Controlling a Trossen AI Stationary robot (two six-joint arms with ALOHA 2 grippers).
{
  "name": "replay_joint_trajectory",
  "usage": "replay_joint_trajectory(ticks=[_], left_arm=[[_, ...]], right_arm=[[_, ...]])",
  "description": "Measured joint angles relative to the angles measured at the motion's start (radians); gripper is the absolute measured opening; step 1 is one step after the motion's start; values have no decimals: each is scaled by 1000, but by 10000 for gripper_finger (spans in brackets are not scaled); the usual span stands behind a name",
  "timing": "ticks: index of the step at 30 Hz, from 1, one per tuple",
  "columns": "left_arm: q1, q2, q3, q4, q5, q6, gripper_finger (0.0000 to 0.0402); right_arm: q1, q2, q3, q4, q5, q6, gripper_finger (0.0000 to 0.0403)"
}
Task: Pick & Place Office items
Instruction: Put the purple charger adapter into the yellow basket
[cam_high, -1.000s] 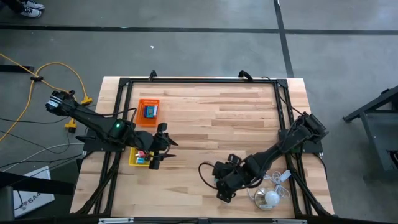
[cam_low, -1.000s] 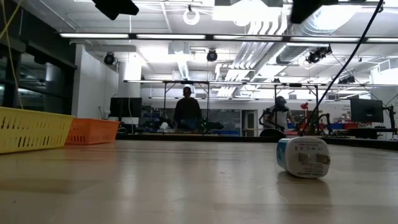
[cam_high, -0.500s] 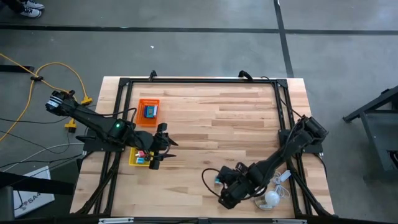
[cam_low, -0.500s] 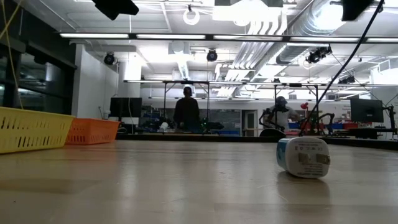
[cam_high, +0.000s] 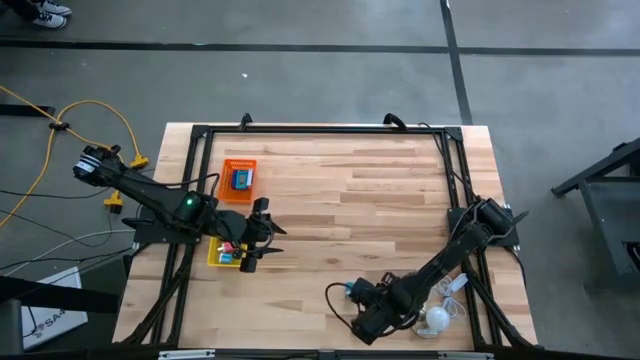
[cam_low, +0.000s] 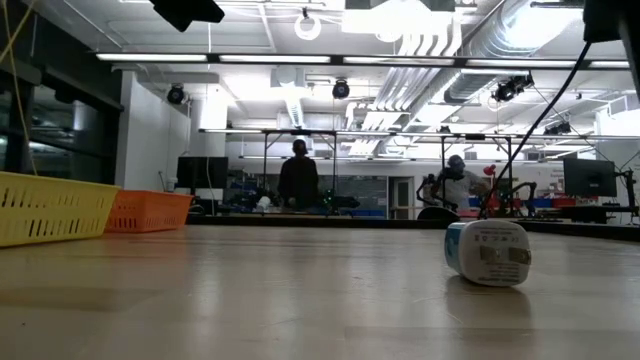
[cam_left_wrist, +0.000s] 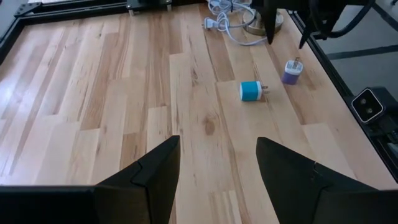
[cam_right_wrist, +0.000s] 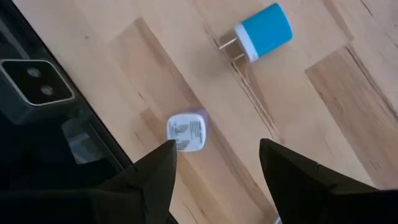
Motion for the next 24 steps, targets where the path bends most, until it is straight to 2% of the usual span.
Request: replay_joint_trajectory(ticks=[16, 24], left_arm=[[0, 0, 0, 0, 0, 0, 203], [0, 0, 0, 0, 0, 0, 203]], right_arm=[[-7, 2, 0, -15, 87, 1, 217], [-7, 2, 0, -16, 115, 66, 217]])
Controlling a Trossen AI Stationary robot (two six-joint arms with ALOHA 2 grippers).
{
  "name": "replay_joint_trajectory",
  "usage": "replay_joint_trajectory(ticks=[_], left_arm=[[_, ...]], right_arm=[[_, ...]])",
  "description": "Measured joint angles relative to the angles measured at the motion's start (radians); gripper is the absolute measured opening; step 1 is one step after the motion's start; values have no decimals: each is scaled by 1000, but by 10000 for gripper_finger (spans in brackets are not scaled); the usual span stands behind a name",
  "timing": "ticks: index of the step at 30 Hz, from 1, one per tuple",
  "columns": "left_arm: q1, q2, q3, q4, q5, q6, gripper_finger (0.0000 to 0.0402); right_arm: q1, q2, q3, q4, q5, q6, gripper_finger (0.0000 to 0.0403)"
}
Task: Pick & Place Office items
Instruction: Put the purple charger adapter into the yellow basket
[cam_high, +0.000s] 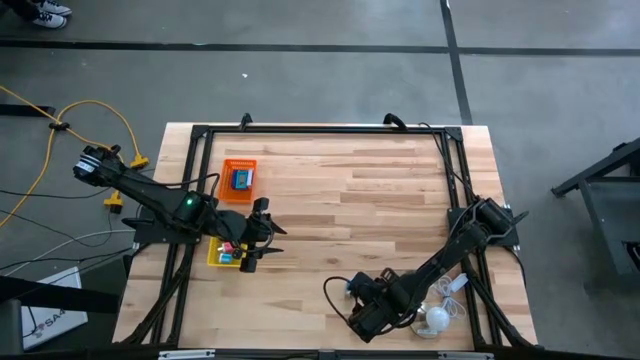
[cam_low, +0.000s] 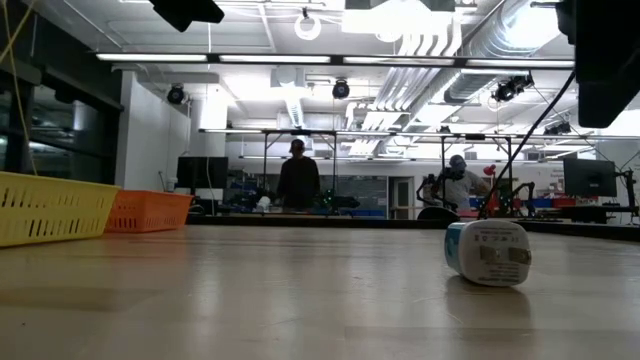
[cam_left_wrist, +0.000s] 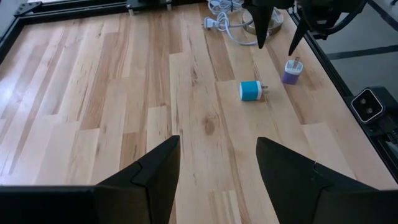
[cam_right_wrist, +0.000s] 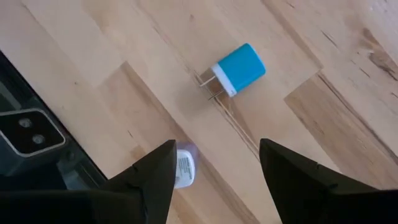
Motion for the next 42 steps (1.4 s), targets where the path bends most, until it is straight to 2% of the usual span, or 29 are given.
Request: replay_joint_trajectory(ticks=[5, 9, 18, 24, 36, 42], left_arm=[[0, 0, 0, 0, 0, 0, 203], [0, 0, 0, 0, 0, -3, 203], [0, 0, 0, 2, 0, -3, 203], [0, 0, 0, 11, 0, -3, 203], [0, 0, 0, 17, 0, -3, 203], [0, 0, 0, 16, 0, -2, 203]], right_arm=[[0, 15, 0, 36, -5, 15, 217], [1, 33, 0, 76, -53, 41, 209], [16, 63, 0, 108, -104, 65, 140], [15, 64, 0, 97, -102, 2, 112], [6, 64, 0, 105, -94, -50, 107], [5, 64, 0, 157, -93, -131, 107]])
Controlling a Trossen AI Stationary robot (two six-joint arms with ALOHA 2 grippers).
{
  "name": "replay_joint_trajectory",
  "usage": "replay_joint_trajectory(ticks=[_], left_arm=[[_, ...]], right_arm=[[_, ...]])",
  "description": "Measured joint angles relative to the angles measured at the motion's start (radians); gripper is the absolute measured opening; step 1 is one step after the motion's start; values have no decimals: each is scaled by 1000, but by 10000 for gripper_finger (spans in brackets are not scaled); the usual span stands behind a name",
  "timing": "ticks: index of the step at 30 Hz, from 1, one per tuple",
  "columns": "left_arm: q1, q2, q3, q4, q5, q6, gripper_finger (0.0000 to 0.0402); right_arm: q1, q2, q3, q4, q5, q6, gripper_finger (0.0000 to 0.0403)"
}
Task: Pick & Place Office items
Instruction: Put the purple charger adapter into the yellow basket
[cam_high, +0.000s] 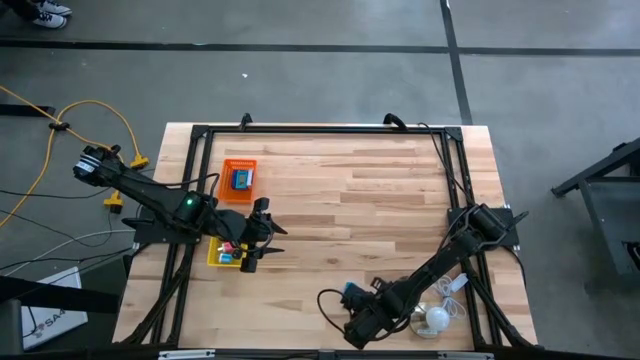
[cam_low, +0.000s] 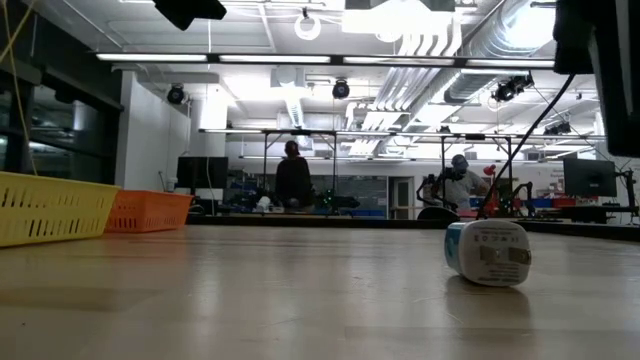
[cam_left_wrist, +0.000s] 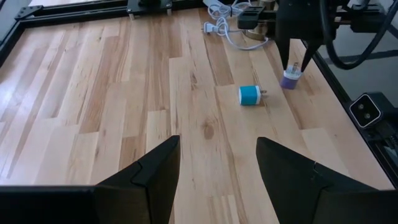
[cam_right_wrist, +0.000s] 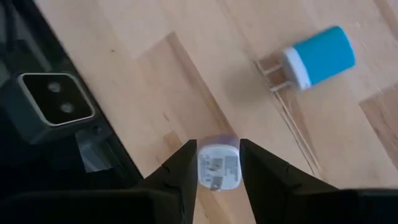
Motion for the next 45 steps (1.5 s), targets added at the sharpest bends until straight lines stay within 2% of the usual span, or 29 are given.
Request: replay_joint_trajectory(ticks=[9, 24, 32, 40, 45], left_arm=[[0, 0, 0, -1, 0, 0, 203], [0, 0, 0, -1, 0, 0, 203], [0, 0, 0, -1, 0, 0, 203], [0, 0, 0, -1, 0, 0, 203], [0, 0, 0, -1, 0, 0, 203]], right_arm=[[-6, -1, 0, -20, 0, -34, 132], [-46, -2, 0, -70, -40, 47, 231], [-35, -2, 0, -118, -52, 50, 230], [0, -2, 7, -123, 3, 55, 227], [15, -2, 72, -173, 52, 56, 227]])
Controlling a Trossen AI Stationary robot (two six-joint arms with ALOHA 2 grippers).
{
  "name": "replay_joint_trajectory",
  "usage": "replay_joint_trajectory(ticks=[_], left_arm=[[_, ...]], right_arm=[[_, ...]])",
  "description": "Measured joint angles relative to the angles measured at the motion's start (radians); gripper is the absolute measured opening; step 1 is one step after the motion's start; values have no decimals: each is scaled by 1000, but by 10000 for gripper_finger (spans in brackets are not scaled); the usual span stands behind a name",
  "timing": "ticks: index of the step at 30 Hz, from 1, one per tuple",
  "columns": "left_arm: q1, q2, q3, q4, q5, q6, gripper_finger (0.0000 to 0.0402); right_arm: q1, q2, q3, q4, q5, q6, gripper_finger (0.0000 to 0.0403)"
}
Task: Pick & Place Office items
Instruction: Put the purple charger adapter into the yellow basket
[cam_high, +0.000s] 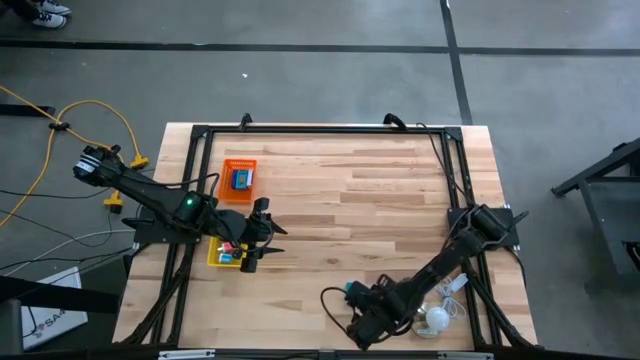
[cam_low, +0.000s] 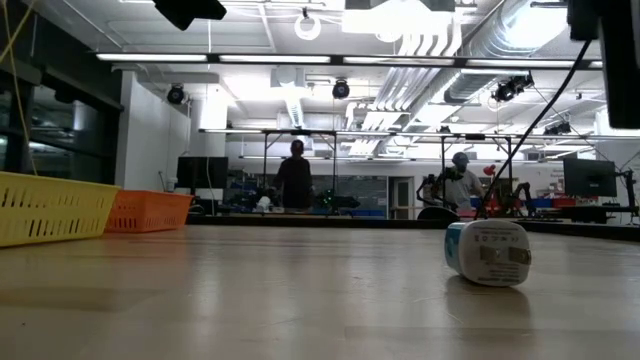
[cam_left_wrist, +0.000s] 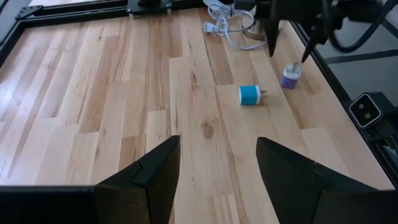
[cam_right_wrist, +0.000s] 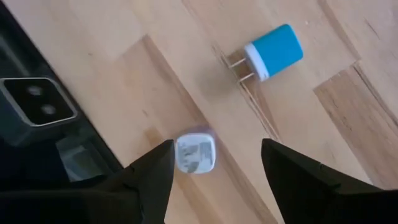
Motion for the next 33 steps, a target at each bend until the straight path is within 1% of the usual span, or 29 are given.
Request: replay_joint_trajectory(ticks=[4, 9, 13, 16, 19, 25, 33], left_arm=[[0, 0, 0, 0, 0, 0, 203], [0, 0, 0, 0, 0, 0, 203], [0, 0, 0, 2, 0, 0, 203], [0, 0, 0, 2, 0, 0, 203], [0, 0, 0, 3, 0, 0, 203], [0, 0, 0, 3, 0, 0, 203], [0, 0, 0, 8, 0, 0, 203]], right_arm=[[7, 24, 42, -9, 0, -1, 227], [20, 100, 104, -54, -26, -21, 227], [29, 120, 144, -93, -15, -25, 227], [35, 120, 149, -101, 15, -23, 227], [40, 123, 149, -113, 20, -23, 227], [41, 153, 148, -104, -5, -20, 227], [41, 162, 149, -71, -6, -17, 227]])
